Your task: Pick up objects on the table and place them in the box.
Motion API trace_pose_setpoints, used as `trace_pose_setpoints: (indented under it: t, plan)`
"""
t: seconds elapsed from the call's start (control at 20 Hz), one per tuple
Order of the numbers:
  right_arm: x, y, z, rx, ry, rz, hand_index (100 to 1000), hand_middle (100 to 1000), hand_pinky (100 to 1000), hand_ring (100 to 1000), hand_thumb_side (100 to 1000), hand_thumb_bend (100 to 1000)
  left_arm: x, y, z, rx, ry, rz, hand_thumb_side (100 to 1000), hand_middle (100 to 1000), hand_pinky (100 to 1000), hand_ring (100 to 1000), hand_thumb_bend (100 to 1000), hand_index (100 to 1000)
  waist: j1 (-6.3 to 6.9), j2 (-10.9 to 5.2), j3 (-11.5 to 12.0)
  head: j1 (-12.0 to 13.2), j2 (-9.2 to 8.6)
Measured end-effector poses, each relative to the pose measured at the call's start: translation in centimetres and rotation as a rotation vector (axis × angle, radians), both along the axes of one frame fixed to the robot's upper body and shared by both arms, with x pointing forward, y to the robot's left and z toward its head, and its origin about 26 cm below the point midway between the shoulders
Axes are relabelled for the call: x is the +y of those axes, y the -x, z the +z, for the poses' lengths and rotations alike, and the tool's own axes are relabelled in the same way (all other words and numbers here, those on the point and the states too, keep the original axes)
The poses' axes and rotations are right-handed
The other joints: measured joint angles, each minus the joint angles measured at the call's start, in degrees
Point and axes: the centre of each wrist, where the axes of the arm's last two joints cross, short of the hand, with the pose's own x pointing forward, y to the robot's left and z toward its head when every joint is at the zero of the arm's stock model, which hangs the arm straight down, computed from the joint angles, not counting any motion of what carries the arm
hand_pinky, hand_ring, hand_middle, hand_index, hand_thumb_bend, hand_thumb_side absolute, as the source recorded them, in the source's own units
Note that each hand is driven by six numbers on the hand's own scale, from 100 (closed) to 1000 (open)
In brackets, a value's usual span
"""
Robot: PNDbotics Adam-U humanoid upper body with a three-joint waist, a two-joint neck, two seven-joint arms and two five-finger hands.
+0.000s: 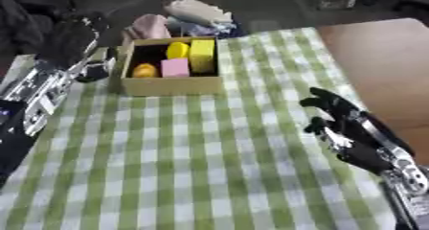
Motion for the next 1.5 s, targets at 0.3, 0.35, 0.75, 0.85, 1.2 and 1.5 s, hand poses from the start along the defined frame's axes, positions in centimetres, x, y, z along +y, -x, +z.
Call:
trace_pose_setpoints:
  t: [0.3, 0.35, 0.75, 0.85, 1.2, 1.5]
  plan:
    - [-1.8, 0.0, -0.3, 0.005, -0.010, -0.076, 974, 826, 673, 1000, 470, 100, -0.8, 4.5, -2.0, -0.041, 0.172, -0.106, 329, 746, 779, 738, 100, 847, 0.00, -0.05, 2.1, -0.5, 0.58]
    - [-2.1, 0.0, -0.4, 0.007, -0.013, -0.089, 974, 826, 673, 1000, 470, 100, -1.5, 6.2, -2.5, -0.037, 0.270, -0.144, 361, 744, 777, 737, 100, 847, 0.00, -0.06, 2.3, -0.5, 0.84]
    - [-4.5, 1.0, -0.1, -0.055, -0.017, -0.229, 975, 822, 679, 1000, 470, 100, -5.1, 10.7, -4.6, -0.053, 0.837, -0.352, 544, 740, 769, 734, 100, 848, -0.13, -0.20, 4.6, -0.4, 3.71]
    - [-5.1, 1.4, 0.1, -0.088, -0.005, -0.276, 975, 822, 679, 1000, 470, 100, -5.9, 11.0, -5.8, -0.047, 0.912, -0.366, 563, 746, 772, 740, 100, 851, -0.32, -0.34, 4.8, -0.5, 4.49]
    - [-6.2, 2.6, 0.1, -0.151, 0.002, -0.391, 974, 820, 676, 1000, 470, 100, -8.5, 11.2, -8.3, -0.025, 1.077, -0.384, 641, 757, 774, 751, 100, 855, -0.46, -1.29, 5.0, -0.7, 6.09]
    - [-6.8, 3.2, -0.1, -0.161, 0.000, -0.436, 975, 822, 675, 1000, 470, 100, -9.9, 11.2, -9.0, -0.016, 1.148, -0.387, 667, 762, 776, 756, 100, 858, -0.46, -1.31, 4.7, -0.9, 6.10]
